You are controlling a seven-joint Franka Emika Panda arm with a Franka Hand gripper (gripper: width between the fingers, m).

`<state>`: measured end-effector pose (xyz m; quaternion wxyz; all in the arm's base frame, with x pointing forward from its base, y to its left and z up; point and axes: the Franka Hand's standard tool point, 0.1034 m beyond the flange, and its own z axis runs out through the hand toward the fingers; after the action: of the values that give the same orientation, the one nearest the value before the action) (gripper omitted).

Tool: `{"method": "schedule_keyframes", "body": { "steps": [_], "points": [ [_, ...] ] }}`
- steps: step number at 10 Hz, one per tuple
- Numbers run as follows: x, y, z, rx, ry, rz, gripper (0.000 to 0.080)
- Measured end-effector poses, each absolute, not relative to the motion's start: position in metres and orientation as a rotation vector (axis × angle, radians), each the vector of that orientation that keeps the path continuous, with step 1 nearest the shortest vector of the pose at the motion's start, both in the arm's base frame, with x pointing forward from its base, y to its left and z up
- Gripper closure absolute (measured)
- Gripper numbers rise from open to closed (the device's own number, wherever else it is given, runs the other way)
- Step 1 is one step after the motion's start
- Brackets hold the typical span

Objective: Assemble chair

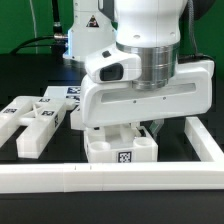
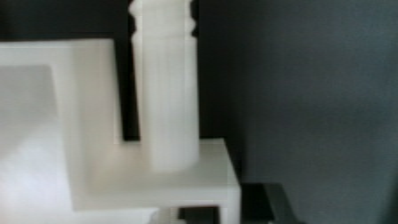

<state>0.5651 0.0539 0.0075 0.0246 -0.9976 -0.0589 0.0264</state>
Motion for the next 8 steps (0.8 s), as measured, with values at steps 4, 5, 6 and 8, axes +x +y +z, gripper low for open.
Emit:
{"method": "schedule_keyframes", "body": {
  "steps": [4,5,6,8],
  "points": [
    [0.565,0.055,0.008,-3.087,-0.163,0.082,0.0766],
    [0.566,0.058,0.008,-3.09,-0.086,0.082,0.0766],
    [0.567,0.064,0.008,-3.09,-0.014,0.082,0.0765],
    [0.576,0.08,0.008,-3.082,0.1,0.073,0.0765]
  ]
}}
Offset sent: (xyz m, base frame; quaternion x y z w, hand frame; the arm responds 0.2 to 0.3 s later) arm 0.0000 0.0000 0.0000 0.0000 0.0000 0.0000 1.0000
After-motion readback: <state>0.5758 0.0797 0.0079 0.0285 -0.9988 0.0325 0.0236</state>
